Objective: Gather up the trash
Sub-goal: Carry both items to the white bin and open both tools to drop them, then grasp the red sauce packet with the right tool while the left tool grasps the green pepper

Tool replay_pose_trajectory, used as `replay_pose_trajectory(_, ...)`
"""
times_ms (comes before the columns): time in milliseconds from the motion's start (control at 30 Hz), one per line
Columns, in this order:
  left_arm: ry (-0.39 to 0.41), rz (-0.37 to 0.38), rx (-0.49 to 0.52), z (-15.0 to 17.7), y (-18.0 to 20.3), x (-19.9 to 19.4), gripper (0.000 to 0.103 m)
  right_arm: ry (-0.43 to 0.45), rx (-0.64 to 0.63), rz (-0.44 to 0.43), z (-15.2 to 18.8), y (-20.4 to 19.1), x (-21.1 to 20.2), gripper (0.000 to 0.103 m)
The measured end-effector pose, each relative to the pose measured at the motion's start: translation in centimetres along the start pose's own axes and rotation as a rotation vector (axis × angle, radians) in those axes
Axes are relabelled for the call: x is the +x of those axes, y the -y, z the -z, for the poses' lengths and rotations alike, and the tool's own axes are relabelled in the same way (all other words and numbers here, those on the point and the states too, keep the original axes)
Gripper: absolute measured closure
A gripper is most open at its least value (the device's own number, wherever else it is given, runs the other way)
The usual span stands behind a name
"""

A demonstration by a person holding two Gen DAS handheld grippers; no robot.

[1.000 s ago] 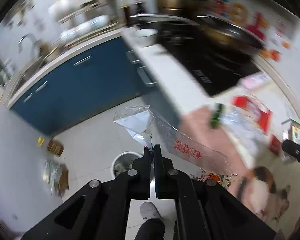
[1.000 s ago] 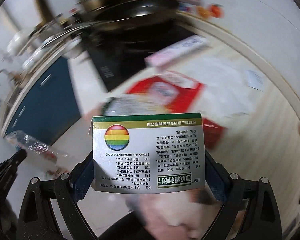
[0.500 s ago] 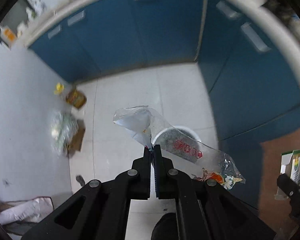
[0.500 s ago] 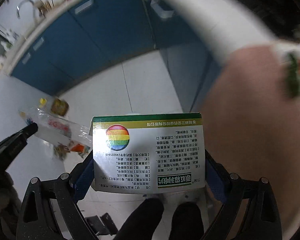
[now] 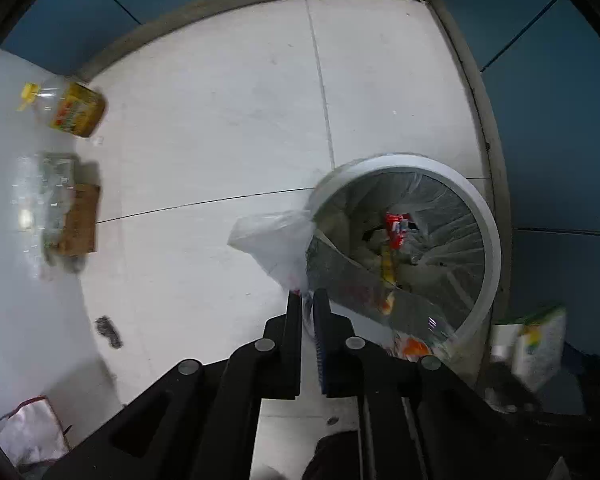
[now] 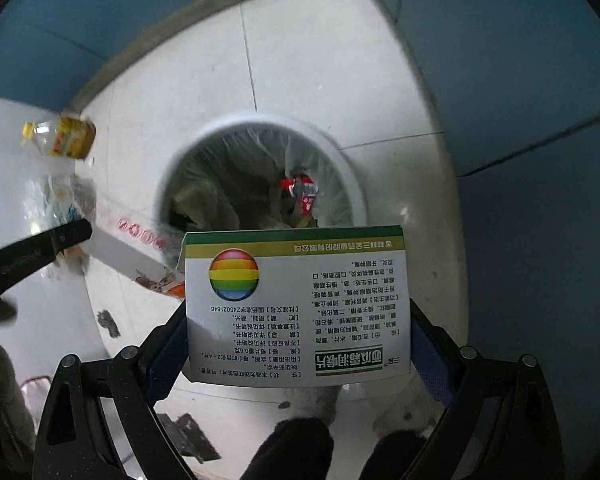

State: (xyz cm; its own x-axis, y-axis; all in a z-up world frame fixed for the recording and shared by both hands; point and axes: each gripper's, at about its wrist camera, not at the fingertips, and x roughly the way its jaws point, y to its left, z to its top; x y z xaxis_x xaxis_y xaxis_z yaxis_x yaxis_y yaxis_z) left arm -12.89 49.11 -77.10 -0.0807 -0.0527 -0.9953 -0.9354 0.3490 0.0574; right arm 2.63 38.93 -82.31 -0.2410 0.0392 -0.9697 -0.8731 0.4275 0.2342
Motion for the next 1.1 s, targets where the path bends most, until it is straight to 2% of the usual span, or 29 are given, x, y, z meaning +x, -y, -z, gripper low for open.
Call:
replay_pose_trajectory(67, -0.003, 0.025, -0.007, -0.4, 0.0, 0.2, 0.095, -0.026, -0.023, -0.012, -0.4, 0.0, 2.1, 0.005)
replay_pose_trajectory(100, 0.008, 0.024, -0.017, -0.5, -0.4, 0.2, 0.078, -0.034, -0.027, -0.021, -0.3, 0.1, 2.6, 0.005)
replay_pose_trajectory(133, 0.021, 0.029, -0.029, -0.4, -0.8, -0.2, 0.034, -0.037, -0.029, -0.027, -0.4, 0.3, 2.9, 0.000)
replay_pose_trajectory(167, 0.032, 0.033, -0.038, -0.4, -1.2, -0.7, 0.011, -0.027, -0.035, -0.033, -0.4, 0.5, 2.6, 0.000)
replay_pose_trajectory(200, 0.048, 0.029, -0.045, -0.3, -1.5, -1.6, 0.000, -0.010, -0.042, -0.042, -0.6, 0.6, 1.8, 0.000)
replay_pose_trajectory(367, 0.114, -0.024, -0.057, 0.9, -2.9, -6.3, 0.000, 0.022, -0.059, -0.001, 0.0, 0.3, -1.9, 0.000)
replay_pose_trajectory(533, 0.192, -0.075, -0.094, 3.5, -4.4, -14.9, 0.000, 0.088, -0.081, 0.085, 1.7, -1.5, -10.0, 0.000)
replay_pose_trajectory(667, 0.250, -0.075, -0.124, 6.3, -4.8, -23.0, 0.000, 0.143, -0.089, 0.138, 3.6, -3.8, -18.4, 0.000)
replay_pose_trajectory(833, 0.301, -0.066, -0.090, 10.3, -3.4, -33.1, 0.000, 0.206, -0.104, 0.156, 6.9, -6.2, -30.0, 0.000)
replay_pose_trajectory(933, 0.344, -0.045, -0.055, 12.2, -2.7, -37.5, 0.000, 0.242, -0.105, 0.145, 8.9, -7.2, -36.7, 0.000)
replay_pose_trajectory(1100, 0.369, 0.013, -0.048, 15.2, -2.1, -44.3, 0.000, 0.318, -0.123, 0.144, 12.7, -7.9, -46.6, 0.000)
